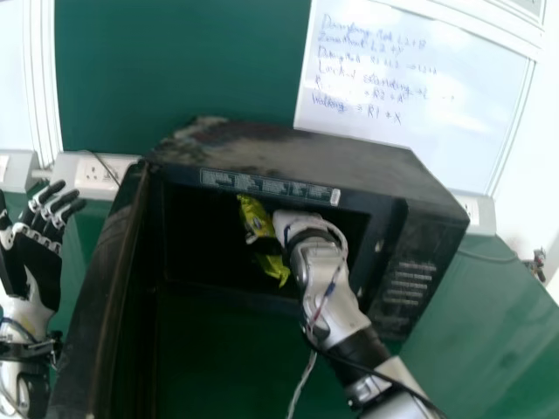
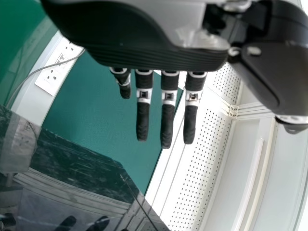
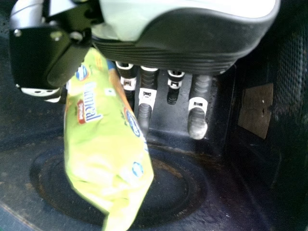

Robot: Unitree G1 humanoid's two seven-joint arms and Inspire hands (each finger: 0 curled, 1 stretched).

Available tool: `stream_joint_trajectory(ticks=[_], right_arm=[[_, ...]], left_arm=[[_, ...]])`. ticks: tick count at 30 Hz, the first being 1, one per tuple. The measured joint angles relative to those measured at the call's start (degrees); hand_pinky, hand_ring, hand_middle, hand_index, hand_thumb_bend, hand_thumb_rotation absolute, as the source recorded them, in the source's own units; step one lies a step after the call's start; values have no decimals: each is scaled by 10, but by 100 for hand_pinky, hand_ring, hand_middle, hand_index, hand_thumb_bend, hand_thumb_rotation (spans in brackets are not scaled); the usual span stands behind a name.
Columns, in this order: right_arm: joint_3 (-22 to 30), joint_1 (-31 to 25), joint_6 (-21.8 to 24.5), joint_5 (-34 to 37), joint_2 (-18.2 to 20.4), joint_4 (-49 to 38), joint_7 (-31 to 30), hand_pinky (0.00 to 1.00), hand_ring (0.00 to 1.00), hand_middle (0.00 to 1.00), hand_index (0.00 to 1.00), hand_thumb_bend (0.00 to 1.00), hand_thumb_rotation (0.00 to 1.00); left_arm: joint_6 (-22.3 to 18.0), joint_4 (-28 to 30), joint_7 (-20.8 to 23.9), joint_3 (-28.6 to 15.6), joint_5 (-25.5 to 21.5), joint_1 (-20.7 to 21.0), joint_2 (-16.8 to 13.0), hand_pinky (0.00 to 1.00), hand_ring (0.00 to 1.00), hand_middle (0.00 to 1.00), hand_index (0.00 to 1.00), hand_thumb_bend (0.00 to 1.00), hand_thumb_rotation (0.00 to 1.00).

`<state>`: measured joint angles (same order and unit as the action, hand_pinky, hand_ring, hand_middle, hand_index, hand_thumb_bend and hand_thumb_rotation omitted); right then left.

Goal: Put biscuit inside oven

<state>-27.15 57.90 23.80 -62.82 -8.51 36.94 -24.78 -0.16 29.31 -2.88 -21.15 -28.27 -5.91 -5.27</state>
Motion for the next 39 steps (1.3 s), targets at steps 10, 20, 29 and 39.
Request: stream_joint_trajectory(ticks=[10,20,29,39], right_arm=[[-15,34,-12,50,-1,80,59,13,19,47,84,56,0],[-26,62,-31,92,-1,166,129,13,19,47,83,56,0],[-38,84,-29,110,0,202,149,13,19,47,82,56,0],[-100,122,39,96,13,230,22,18,26,47,70,57,0]], left_arm=[[0,4,1,-1,0,-2,1,67,65,65,68,70,61],[3,13,7,-1,1,-3,1,70,68,66,68,70,62],[6,15,8,-1,-1,-3,1,70,68,67,70,72,61],[5,14,5,-2,-1,-3,1,69,67,67,70,71,61]])
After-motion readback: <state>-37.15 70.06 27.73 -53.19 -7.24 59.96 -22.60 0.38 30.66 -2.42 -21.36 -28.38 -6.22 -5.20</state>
